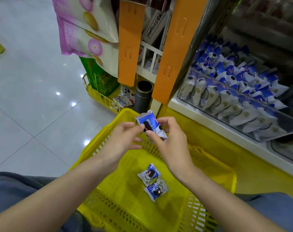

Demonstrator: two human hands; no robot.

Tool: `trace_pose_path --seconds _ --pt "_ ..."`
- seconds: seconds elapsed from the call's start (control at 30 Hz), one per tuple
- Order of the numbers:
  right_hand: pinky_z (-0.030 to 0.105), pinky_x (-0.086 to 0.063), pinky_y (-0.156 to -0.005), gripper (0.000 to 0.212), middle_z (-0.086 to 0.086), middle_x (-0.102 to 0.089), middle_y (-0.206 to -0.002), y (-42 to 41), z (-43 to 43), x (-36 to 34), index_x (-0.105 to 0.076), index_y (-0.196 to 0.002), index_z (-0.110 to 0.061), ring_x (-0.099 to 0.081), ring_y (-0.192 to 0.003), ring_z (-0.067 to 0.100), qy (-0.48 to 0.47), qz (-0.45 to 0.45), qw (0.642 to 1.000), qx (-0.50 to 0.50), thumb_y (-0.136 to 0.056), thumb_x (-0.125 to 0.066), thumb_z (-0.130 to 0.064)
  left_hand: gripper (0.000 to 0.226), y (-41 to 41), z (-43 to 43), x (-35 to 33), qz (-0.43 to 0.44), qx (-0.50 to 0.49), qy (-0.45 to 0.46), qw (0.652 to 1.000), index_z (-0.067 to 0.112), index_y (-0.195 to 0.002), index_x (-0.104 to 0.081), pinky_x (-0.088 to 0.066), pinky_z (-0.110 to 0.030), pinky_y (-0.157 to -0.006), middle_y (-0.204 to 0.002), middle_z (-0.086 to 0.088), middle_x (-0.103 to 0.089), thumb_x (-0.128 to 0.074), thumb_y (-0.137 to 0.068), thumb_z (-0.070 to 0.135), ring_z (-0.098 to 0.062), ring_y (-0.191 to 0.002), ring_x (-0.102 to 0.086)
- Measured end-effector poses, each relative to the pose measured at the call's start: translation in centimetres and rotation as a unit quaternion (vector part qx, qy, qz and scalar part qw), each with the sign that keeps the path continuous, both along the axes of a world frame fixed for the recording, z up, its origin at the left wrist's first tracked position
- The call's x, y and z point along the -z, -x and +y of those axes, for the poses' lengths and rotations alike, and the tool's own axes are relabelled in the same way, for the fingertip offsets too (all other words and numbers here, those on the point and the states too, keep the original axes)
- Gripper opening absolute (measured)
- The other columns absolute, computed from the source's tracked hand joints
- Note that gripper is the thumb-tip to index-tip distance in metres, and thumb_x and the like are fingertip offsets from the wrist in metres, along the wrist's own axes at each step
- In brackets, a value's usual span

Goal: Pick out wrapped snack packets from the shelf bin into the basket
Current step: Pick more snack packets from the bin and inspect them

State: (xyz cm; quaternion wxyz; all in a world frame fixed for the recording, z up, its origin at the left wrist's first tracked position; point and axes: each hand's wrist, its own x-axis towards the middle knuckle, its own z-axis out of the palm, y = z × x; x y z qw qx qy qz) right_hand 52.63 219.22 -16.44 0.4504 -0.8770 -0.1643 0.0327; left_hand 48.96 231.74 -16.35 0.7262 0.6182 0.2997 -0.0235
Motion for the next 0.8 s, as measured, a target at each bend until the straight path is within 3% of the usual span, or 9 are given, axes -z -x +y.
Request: trace_pose_path --seconds 0.1,0.2,0.37,0.47,0.53,0.63,0.73,0.8 --pt "0.021 -0.042 -0.082 0.032 -0.010 -0.053 -0.109 0.5 -0.1 0.1 -0.052 -0.112 -0.022 -0.048 -0.102 0.005 0.055 -0.040 0.996 -0.065 -0.084 -0.065 -0.030 0.024 0.1 -0.2 -0.2 -0.016 0.047 0.070 0.996 0.010 -0.110 -0.061 -0.056 -0.036 -0.080 -0.098 -0.004 -0.070 -0.055 -0.091 0.023 -0.014 -0.082 -0.065" --pt "0.021 -0.041 -0.090 0.034 -0.008 -0.052 -0.113 0.8 0.0 0.0 -0.053 -0.122 -0.020 -0.047 -0.106 0.005 0.038 -0.016 0.992 -0.117 -0.089 -0.058 -0.027 0.027 0.0 0.4 0.0 -0.029 0.028 0.082 0.996 0.008 -0.115 -0.059 -0.055 -0.036 -0.080 -0.097 -0.005 -0.071 -0.053 -0.092 0.020 -0.011 -0.076 -0.065" --pt "0.024 -0.043 -0.089 0.023 -0.003 -0.061 -0.108 0.1 0.1 -0.5 -0.064 -0.113 -0.017 -0.053 -0.104 0.009 0.010 -0.013 0.993 -0.113 -0.092 -0.054 -0.012 0.016 0.1 0.8 0.5 -0.043 -0.003 0.103 0.994 0.009 -0.106 -0.054 -0.055 -0.027 -0.062 -0.085 -0.004 -0.067 -0.052 -0.091 0.015 -0.011 -0.073 -0.066" --pt "0.019 -0.044 -0.085 0.019 -0.005 -0.063 -0.101 0.1 0.2 -0.5 -0.066 -0.104 -0.016 -0.055 -0.098 0.005 -0.017 0.007 0.992 -0.121 -0.085 -0.063 -0.011 0.026 0.3 1.0 0.7 -0.054 0.020 0.119 0.991 0.000 -0.113 -0.054 -0.055 -0.036 -0.076 -0.096 -0.012 -0.068 -0.050 -0.091 0.014 -0.020 -0.085 -0.066" --pt "0.012 -0.043 -0.082 0.029 -0.007 -0.061 -0.104 0.3 0.4 -0.3 -0.060 -0.107 -0.019 -0.054 -0.098 0.001 -0.036 0.033 0.994 -0.101 -0.080 -0.070 -0.013 0.023 0.4 1.1 0.8 -0.062 0.028 0.117 0.991 0.001 -0.111 -0.057 -0.056 -0.037 -0.081 -0.098 -0.014 -0.071 -0.049 -0.092 0.011 -0.024 -0.091 -0.067" --pt "0.012 -0.043 -0.082 0.044 -0.007 -0.054 -0.115 0.1 0.7 -0.2 -0.050 -0.120 -0.022 -0.052 -0.104 0.004 -0.053 0.113 0.991 -0.042 -0.081 -0.069 -0.020 0.016 0.6 1.2 0.9 -0.079 0.034 0.110 0.990 0.008 -0.098 -0.063 -0.058 -0.028 -0.070 -0.088 -0.005 -0.074 -0.048 -0.092 0.007 -0.015 -0.082 -0.070" --pt "0.026 -0.051 -0.080 0.023 0.001 -0.062 -0.108 -0.2 0.8 -0.4 -0.056 -0.114 -0.017 -0.060 -0.098 0.016 -0.121 0.233 0.963 -0.050 -0.090 -0.057 -0.016 0.017 0.4 1.2 1.0 -0.087 0.033 0.073 0.993 0.015 -0.096 -0.063 -0.057 -0.028 -0.068 -0.081 0.003 -0.074 -0.048 -0.093 0.008 -0.010 -0.076 -0.069" --pt "0.026 -0.054 -0.074 0.015 0.003 -0.064 -0.105 -0.2 0.9 -0.6 -0.058 -0.105 -0.018 -0.064 -0.092 0.018 -0.149 0.265 0.951 -0.060 -0.091 -0.056 -0.014 0.013 0.4 1.3 1.1 -0.091 0.011 0.001 0.996 0.018 -0.102 -0.057 -0.055 -0.024 -0.067 -0.087 0.007 -0.070 -0.049 -0.093 0.011 -0.007 -0.077 -0.065"
